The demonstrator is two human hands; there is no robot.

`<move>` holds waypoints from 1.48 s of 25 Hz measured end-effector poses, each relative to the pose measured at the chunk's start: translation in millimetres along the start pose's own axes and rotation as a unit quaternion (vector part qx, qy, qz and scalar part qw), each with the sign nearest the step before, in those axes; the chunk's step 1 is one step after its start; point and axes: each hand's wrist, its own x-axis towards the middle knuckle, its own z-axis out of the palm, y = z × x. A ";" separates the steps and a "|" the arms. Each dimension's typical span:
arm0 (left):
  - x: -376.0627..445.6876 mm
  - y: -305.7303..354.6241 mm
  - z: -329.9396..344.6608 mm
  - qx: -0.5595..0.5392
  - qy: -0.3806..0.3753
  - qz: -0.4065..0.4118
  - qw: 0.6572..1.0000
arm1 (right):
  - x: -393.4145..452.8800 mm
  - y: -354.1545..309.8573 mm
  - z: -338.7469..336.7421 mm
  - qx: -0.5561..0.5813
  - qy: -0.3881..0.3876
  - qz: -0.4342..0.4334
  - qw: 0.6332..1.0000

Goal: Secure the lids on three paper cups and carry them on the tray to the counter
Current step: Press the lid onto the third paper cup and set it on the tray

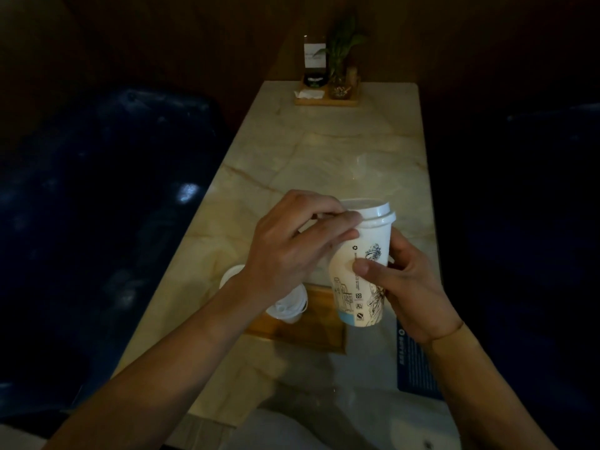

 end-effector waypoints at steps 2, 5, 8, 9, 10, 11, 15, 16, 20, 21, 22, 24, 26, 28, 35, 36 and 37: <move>-1.0 -0.2 -0.1 -0.029 0.002 0.003 1.000 | -0.2 -1.3 -2.3 0.008 -0.023 0.004 1.000; -3.5 0.4 -0.7 -0.044 0.014 0.006 0.999 | 0.8 0.6 -3.2 0.021 -0.032 0.002 0.999; -6.4 1.3 -0.9 -0.040 0.021 -0.007 0.999 | 0.5 2.5 0.3 0.023 -0.019 0.001 1.000; -6.6 1.1 -1.0 -0.036 0.022 -0.011 0.999 | -0.3 2.0 2.4 0.017 -0.015 -0.006 1.000; -6.4 0.2 -0.9 -0.029 0.021 -0.010 0.999 | -0.8 1.0 4.8 0.006 -0.012 -0.015 1.000; -6.1 -0.7 -0.8 -0.019 0.017 -0.004 1.000 | -1.0 -0.1 7.7 -0.014 -0.007 -0.024 1.000; -5.4 1.6 5.0 0.014 -0.004 0.018 1.000 | 3.5 2.5 18.5 -0.114 0.052 -0.051 0.991; -5.8 3.3 6.7 0.009 -0.004 0.014 1.000 | 4.2 3.6 19.2 -0.121 0.064 -0.055 0.989; -7.2 4.3 6.6 -0.020 -0.005 -0.013 1.000 | 3.8 2.8 12.4 -0.103 0.062 -0.067 0.991; -7.7 3.2 4.9 -0.024 -0.005 -0.016 1.000 | 3.5 2.1 10.4 -0.095 0.055 -0.065 0.992; -8.2 2.4 3.6 -0.030 -0.004 -0.021 0.999 | 3.2 1.4 8.8 -0.084 0.047 -0.061 0.993; -8.3 2.7 1.9 -0.046 0.001 -0.034 0.998 | 2.4 0.8 7.0 -0.062 0.030 -0.046 0.997; -6.7 4.0 2.1 -0.058 0.004 -0.036 0.998 | 2.0 1.3 5.9 -0.046 0.010 -0.030 0.998; -6.0 4.2 2.7 -0.063 0.005 -0.035 0.997 | 2.5 2.4 5.0 -0.033 -0.002 -0.019 0.999; -14.1 3.9 4.3 -0.072 -0.010 -0.053 0.996 | 3.4 7.5 0.6 -0.045 0.002 -0.013 0.999; -15.7 4.9 5.2 -0.076 -0.011 -0.074 0.994 | 3.6 8.3 0.8 -0.047 0.005 -0.011 0.999; -17.4 6.1 5.9 -0.082 -0.010 -0.108 0.991 | 4.0 9.1 0.9 -0.049 0.008 -0.009 0.999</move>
